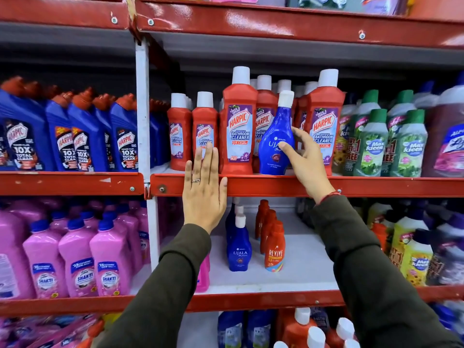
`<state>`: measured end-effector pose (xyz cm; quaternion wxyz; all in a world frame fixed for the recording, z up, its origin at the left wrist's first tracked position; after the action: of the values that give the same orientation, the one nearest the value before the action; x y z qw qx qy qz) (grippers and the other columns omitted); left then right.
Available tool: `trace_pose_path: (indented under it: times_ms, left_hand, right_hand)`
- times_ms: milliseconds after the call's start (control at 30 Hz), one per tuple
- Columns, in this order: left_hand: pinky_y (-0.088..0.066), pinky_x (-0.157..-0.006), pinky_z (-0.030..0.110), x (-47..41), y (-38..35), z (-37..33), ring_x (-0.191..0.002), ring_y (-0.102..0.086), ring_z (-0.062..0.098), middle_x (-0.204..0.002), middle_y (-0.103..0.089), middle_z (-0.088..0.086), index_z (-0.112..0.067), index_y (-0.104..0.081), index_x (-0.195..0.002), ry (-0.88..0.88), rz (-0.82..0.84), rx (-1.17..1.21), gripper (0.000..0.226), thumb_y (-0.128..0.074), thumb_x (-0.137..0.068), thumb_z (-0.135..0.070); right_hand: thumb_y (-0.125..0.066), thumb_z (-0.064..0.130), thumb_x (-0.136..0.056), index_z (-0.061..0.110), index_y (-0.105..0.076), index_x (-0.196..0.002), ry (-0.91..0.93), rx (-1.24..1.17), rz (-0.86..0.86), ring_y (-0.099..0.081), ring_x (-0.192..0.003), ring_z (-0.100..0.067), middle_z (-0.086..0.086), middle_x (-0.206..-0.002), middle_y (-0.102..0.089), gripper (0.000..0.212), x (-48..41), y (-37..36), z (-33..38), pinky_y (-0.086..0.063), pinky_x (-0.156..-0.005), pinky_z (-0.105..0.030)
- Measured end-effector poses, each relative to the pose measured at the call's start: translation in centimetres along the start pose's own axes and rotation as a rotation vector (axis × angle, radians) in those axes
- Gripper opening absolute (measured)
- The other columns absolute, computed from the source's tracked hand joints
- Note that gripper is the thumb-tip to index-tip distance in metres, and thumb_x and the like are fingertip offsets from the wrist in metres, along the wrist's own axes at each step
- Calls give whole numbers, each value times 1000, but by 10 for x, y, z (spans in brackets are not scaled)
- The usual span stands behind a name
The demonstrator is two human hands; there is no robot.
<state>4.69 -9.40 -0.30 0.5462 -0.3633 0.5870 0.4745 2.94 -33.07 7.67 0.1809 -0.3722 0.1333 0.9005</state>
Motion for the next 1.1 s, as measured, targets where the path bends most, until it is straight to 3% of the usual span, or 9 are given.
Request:
trace_pose_path:
  times_ms: [167, 267, 333, 533, 700, 800, 900, 1000, 1100]
  left_hand:
    - [9, -134, 37, -1, 0, 0, -164, 18, 15, -176, -23, 13, -3, -23, -167, 5, 6, -1, 64, -27, -111, -32]
    - [10, -134, 37, 1, 2, -1, -166, 1, 22, -176, -24, 14, -2, -23, -167, -2, 8, -1, 64, -28, -111, -32]
    - [8, -134, 37, 5, 3, -1, -165, -2, 22, -176, -23, 13, -3, -22, -168, -3, 17, 32, 63, -28, -111, -31]
    - [4, -135, 38, 39, 8, 2, -166, 0, 20, -177, -19, 12, -3, -22, -168, 6, 50, 161, 64, -30, -109, -26]
    - [8, -134, 37, 86, 5, 6, -165, 10, 15, -176, -18, 10, -2, -17, -167, 50, 89, 186, 67, -34, -106, -25]
    - [8, -134, 37, 118, -2, 8, -166, 10, 17, -176, -12, 7, -5, -9, -169, 53, 130, 174, 71, -35, -106, -26]
    - [8, -134, 38, 146, -10, 11, -166, 9, 18, -179, 8, 1, -14, 3, -171, 63, 183, 203, 78, -36, -105, -27]
    - [7, -134, 39, 170, -16, 13, -166, 10, 19, -178, 16, 0, -15, 8, -170, 71, 226, 220, 80, -36, -105, -27]
    - [8, -134, 37, 191, -20, 13, -166, 11, 18, -178, 18, -1, -15, 9, -170, 93, 257, 238, 81, -36, -104, -26]
  right_hand:
    - [-65, 16, -95, 11, -54, -137, 36, -87, -4, -67, -115, -27, -8, -133, -62, 44, 3, 3, 22, -58, -93, -45]
    - [-64, 13, -95, 9, -55, -136, 35, -122, 24, -70, -93, -3, -3, -125, -64, 41, 13, 1, 30, -61, -81, -27]
    - [-64, 11, -95, 8, -55, -135, 19, -155, 44, -68, -88, 1, 1, -119, -64, 41, 25, -3, 31, -58, -76, -18]
    - [-65, 11, -94, 15, -57, -130, -7, -236, 113, -69, -95, 2, -2, -124, -67, 38, 77, -19, 15, -57, -81, -20]
    - [-69, 11, -92, 18, -60, -133, -29, -245, 153, -68, -113, -17, -4, -131, -68, 42, 129, -39, -23, -55, -95, -31]
    - [-69, 9, -91, 13, -58, -136, -84, -224, 173, -69, -107, -18, -8, -128, -69, 46, 157, -52, -54, -55, -89, -28]
    - [-70, 9, -91, 15, -57, -136, -156, -236, 202, -66, -97, -12, -12, -126, -69, 47, 181, -63, -82, -52, -75, -18]
    - [-71, 12, -91, 22, -58, -135, -203, -234, 223, -66, -115, -18, -5, -130, -67, 46, 201, -70, -107, -55, -89, -26]
    - [-70, 12, -91, 23, -58, -133, -252, -232, 215, -64, -119, -20, -3, -131, -65, 45, 213, -74, -128, -55, -86, -22]
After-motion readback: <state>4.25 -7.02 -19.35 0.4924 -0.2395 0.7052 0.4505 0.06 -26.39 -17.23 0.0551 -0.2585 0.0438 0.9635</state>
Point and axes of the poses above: each hand's wrist, its own x-axis away from the middle knuckle, its own y-axis out of the back of the hand, z = x × y, the point moved 7 cm from there along -x, towards the middle knuckle
